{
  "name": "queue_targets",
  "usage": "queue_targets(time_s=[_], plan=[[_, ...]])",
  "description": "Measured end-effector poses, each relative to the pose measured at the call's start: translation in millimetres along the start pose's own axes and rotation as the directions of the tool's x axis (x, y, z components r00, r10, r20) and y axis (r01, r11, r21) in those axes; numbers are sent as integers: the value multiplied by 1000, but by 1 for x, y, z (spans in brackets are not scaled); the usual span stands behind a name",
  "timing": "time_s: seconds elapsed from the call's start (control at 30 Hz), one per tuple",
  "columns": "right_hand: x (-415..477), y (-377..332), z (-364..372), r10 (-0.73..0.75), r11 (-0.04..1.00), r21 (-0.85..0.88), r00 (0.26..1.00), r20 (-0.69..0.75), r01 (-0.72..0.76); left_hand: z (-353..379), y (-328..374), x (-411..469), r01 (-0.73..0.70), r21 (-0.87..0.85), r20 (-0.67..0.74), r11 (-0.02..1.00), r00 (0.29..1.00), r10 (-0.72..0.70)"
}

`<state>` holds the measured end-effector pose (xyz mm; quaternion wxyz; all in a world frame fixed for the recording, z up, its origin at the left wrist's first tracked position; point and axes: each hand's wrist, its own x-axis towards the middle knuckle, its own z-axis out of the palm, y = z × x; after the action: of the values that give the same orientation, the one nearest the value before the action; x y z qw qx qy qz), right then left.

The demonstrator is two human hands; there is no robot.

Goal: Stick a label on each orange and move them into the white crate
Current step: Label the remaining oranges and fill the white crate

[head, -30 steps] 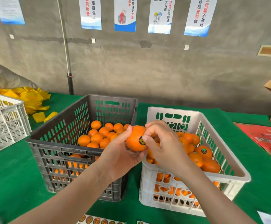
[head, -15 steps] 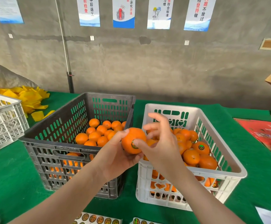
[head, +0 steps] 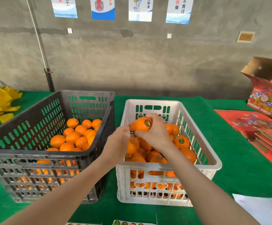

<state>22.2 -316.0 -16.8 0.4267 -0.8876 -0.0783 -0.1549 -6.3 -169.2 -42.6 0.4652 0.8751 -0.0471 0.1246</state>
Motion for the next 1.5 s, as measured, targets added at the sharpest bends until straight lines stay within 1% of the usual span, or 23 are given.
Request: queue_targets(time_s=[0.07,0.17,0.3,0.4,0.47,0.53,0.57,0.6,0.63,0.67,0.7,0.73,0.77,0.83,0.93,1.0,1.07,1.13,1.23,1.3,1.37,1.43,1.5], plan=[[16,28,-5,94,991,-104,992,84,-86,14,-10,12,-85,230,69,969,995,71],[22,62,-1,155,959,-271,951,269,-79,28,-21,18,-151,418,164,896,982,89],[21,77,15,210,862,-506,886,413,31,27,-21,18,-132,417,137,899,987,82],[17,67,16,155,817,-571,920,359,85,24,-17,17,-93,361,75,928,995,70],[1,51,11,-95,903,-402,984,154,150,23,-17,15,-106,350,63,931,994,90],[-33,31,9,-325,946,-56,935,-145,320,21,-18,11,-141,326,34,935,990,137],[-56,26,12,-411,903,50,891,-194,427,20,-18,8,-149,299,6,943,988,154],[-82,26,18,-477,866,86,866,-150,492,19,-19,7,-152,278,-26,949,986,165],[-107,29,27,-506,859,86,863,-20,505,18,-19,4,-151,270,-54,951,984,171],[-128,37,39,-465,884,48,861,205,466,19,-18,1,-147,270,-78,951,982,174],[-144,47,51,-330,918,-48,825,459,393,19,-18,-2,-141,270,-95,952,980,172],[-156,60,63,-135,926,-186,749,649,329,20,-18,-6,-136,263,-105,955,980,169],[-164,73,73,52,905,-320,673,738,280,22,-20,-11,-136,250,-110,959,980,167],[-172,89,88,227,842,-465,603,765,273,23,-26,-26,-169,214,-120,962,973,197],[-174,96,102,268,818,-512,615,742,261,21,-35,-56,-277,178,-141,944,942,303],[-174,94,104,256,850,-483,639,725,208,22,-50,-81,-273,161,-207,948,930,303],[-174,92,100,236,886,-440,676,698,145,25,-67,-111,-134,77,-223,988,963,149],[-172,93,94,183,946,-317,703,688,64,27,-81,-139,144,-85,-115,986,981,-154],[-165,87,80,98,995,-56,766,635,-82,27,-99,-160,550,-280,167,787,835,-524],[-160,81,73,53,985,103,815,578,-138,23,-106,-165,719,-355,460,598,691,-558],[-157,75,69,18,980,155,839,544,-121,22,-105,-170,809,-332,646,485,570,-508],[-161,72,67,-28,987,153,862,506,-58,26,-104,-171,840,-340,658,424,534,-531],[-169,74,63,-155,988,81,921,357,135,31,-104,-170,844,-357,618,400,534,-577]])
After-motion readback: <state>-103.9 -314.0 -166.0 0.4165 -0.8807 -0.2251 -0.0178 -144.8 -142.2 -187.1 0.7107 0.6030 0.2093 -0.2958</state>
